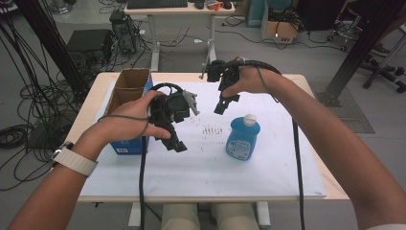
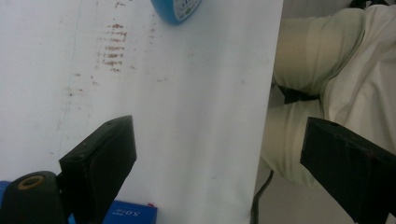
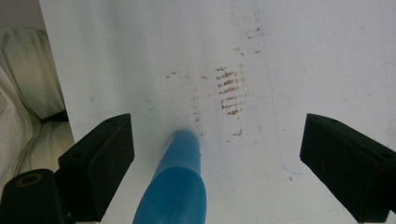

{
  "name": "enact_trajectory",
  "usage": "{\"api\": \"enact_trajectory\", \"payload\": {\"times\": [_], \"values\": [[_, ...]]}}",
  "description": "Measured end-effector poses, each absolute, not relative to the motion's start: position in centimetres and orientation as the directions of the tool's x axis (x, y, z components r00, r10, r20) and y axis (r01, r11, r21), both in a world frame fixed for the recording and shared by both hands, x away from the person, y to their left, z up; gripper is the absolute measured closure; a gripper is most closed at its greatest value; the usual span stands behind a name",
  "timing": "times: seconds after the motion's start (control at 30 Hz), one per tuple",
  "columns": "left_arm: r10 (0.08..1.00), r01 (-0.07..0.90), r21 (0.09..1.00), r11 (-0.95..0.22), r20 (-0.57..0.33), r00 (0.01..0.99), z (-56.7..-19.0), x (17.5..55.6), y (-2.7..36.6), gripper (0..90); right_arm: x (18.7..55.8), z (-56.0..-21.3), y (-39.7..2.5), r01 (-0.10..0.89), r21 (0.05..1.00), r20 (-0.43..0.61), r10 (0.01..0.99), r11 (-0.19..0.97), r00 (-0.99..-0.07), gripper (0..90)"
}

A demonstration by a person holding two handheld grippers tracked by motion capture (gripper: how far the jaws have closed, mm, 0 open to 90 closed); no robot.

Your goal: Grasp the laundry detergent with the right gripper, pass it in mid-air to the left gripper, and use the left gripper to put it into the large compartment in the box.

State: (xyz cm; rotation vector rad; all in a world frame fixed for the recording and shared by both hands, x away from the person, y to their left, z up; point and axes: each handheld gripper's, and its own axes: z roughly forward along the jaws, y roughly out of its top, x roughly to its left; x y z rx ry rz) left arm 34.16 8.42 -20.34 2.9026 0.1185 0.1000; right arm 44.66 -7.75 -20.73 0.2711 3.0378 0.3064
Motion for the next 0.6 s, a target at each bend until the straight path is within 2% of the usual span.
{"api": "enact_trajectory", "payload": {"times": [0.17, 0.6], "values": [[0.088, 0.072, 0.234, -0.970, 0.060, 0.994, -20.2, 34.1, 8.3, 10.1, 44.5, -20.3, -8.1, 0.166, 0.229, -0.073, 0.187, 0.959, -0.980, 8.8], [0.090, 0.073, 0.231, -0.970, 0.061, 0.994, -20.0, 33.9, 8.4, 11.0, 44.0, -19.4, -8.2, 0.183, 0.220, -0.073, 0.203, 0.958, -0.976, 8.1]]}}
